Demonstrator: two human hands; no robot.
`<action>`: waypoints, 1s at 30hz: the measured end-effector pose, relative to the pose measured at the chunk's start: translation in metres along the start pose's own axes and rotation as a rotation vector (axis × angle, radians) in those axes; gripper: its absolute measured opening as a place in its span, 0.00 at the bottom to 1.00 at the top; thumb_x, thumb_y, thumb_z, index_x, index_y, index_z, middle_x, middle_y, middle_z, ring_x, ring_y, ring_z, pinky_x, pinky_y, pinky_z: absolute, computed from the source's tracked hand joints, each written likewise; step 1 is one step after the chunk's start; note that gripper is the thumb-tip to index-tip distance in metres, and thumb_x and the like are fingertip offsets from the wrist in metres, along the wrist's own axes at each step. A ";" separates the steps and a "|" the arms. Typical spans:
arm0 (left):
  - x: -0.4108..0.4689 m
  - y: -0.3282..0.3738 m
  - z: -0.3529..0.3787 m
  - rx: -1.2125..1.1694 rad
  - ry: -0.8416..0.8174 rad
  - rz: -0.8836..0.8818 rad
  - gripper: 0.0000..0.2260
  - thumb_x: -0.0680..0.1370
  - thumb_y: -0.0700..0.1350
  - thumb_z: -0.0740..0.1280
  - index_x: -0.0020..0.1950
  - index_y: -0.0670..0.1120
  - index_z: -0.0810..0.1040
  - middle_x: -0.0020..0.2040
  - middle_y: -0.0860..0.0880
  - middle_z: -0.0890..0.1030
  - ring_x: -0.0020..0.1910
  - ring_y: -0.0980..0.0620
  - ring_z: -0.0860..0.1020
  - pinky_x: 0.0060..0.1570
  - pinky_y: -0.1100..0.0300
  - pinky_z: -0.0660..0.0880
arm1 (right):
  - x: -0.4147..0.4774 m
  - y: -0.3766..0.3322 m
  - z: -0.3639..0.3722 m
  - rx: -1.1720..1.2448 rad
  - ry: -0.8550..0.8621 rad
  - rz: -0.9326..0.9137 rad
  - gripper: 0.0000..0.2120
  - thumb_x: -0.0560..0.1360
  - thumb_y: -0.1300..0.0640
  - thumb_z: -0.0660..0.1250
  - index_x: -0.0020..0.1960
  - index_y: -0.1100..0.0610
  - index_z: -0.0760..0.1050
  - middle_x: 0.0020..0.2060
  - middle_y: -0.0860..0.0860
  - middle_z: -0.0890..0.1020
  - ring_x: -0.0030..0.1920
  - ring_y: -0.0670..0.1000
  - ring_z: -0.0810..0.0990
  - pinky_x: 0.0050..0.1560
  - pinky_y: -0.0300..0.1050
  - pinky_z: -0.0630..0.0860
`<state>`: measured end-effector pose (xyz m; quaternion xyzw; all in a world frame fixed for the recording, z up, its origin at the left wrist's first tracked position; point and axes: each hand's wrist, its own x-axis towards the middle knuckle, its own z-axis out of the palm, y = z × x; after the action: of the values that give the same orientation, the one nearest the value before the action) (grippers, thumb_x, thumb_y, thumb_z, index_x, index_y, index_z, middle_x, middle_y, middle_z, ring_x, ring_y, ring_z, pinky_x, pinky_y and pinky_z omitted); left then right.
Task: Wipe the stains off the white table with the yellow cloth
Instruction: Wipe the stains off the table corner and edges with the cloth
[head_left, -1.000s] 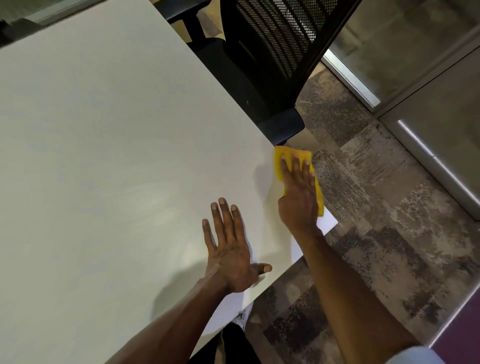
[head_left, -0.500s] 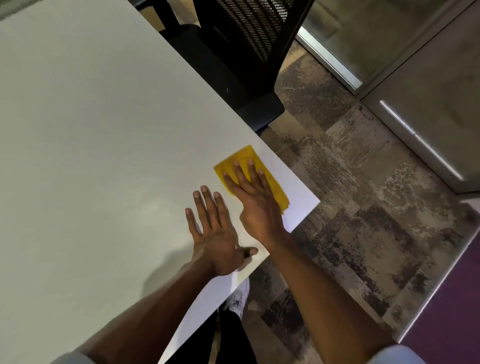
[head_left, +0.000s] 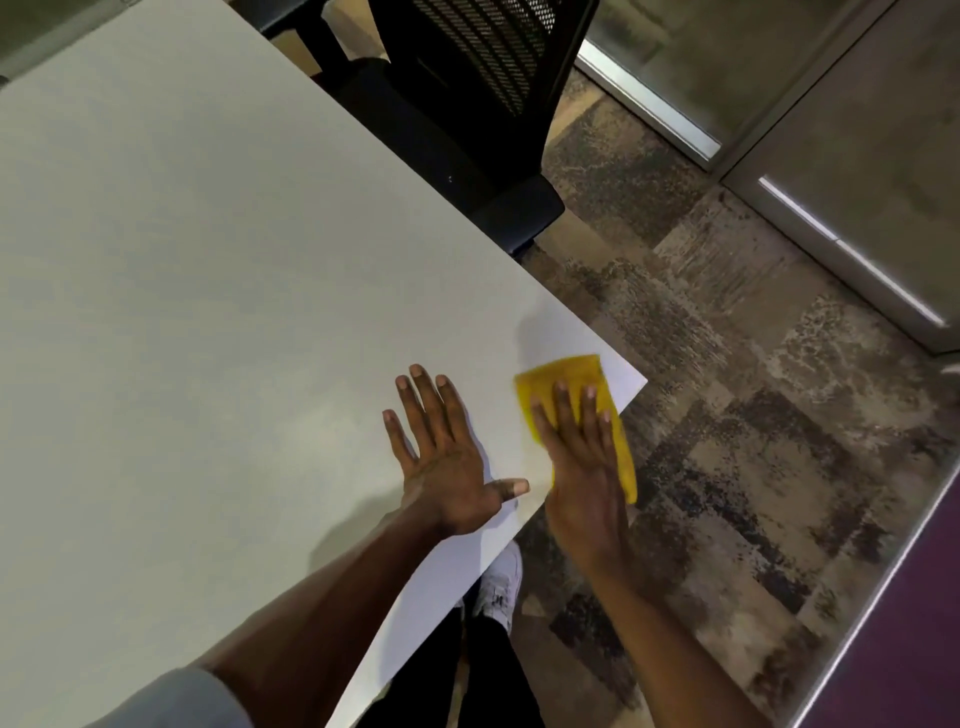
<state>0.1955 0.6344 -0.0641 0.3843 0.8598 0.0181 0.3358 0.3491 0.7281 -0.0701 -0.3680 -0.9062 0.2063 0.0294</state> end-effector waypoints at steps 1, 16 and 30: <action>0.000 0.001 -0.001 -0.006 -0.007 0.001 0.70 0.69 0.83 0.61 0.80 0.37 0.21 0.77 0.35 0.16 0.78 0.32 0.18 0.78 0.26 0.30 | -0.014 -0.001 0.003 -0.008 -0.024 -0.045 0.54 0.64 0.78 0.60 0.86 0.49 0.51 0.87 0.52 0.49 0.86 0.60 0.41 0.86 0.60 0.42; 0.003 -0.003 0.006 0.019 0.011 0.012 0.70 0.68 0.85 0.57 0.80 0.37 0.22 0.78 0.33 0.19 0.80 0.32 0.21 0.79 0.27 0.33 | 0.026 0.016 -0.014 -0.044 0.002 0.016 0.47 0.70 0.75 0.57 0.86 0.53 0.53 0.86 0.55 0.50 0.86 0.64 0.42 0.86 0.63 0.45; -0.004 -0.025 0.003 0.040 0.022 0.135 0.74 0.61 0.88 0.58 0.84 0.40 0.27 0.82 0.35 0.23 0.82 0.34 0.24 0.82 0.31 0.34 | 0.037 0.034 -0.020 -0.045 -0.038 0.107 0.45 0.74 0.73 0.61 0.86 0.50 0.52 0.86 0.53 0.50 0.86 0.60 0.41 0.86 0.60 0.43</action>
<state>0.1826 0.6137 -0.0715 0.4477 0.8358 0.0279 0.3165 0.3479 0.7819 -0.0691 -0.4123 -0.8901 0.1939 -0.0073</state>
